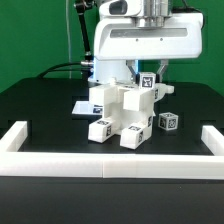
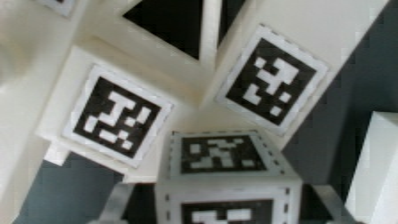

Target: Assemble chair

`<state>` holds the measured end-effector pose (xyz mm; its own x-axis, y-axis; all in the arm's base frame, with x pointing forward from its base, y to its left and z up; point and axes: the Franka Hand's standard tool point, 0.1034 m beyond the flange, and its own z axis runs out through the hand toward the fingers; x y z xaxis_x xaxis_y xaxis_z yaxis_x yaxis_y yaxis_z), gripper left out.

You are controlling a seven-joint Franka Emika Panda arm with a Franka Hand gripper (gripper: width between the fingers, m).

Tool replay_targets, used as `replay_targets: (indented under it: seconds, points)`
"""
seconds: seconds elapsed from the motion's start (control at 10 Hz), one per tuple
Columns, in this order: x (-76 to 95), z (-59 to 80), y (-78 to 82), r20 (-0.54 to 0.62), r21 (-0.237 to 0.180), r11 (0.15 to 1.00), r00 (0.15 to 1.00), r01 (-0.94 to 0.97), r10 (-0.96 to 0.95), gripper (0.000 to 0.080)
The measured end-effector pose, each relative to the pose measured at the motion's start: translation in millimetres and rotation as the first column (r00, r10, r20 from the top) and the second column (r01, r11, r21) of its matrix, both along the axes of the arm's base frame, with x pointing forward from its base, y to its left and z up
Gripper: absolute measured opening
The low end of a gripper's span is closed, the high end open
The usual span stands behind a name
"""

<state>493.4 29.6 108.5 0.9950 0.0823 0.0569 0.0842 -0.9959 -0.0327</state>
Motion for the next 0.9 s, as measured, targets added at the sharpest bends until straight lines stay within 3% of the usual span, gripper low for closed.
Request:
replay_targets:
  seconds: [0.3,0.5,0.9]
  points:
    - [0.0,0.0,-0.2,-0.001,0.001,1.0,1.0,0.024,-0.024,0.0281]
    - [-0.4,-0.5,-4.6,-0.017,0.031,0.969,0.969,0.246,-0.246,0.0281]
    - [2.6,-0.9,-7.3,-0.042,0.052,0.794,0.796,0.605,-0.604,0.0281]
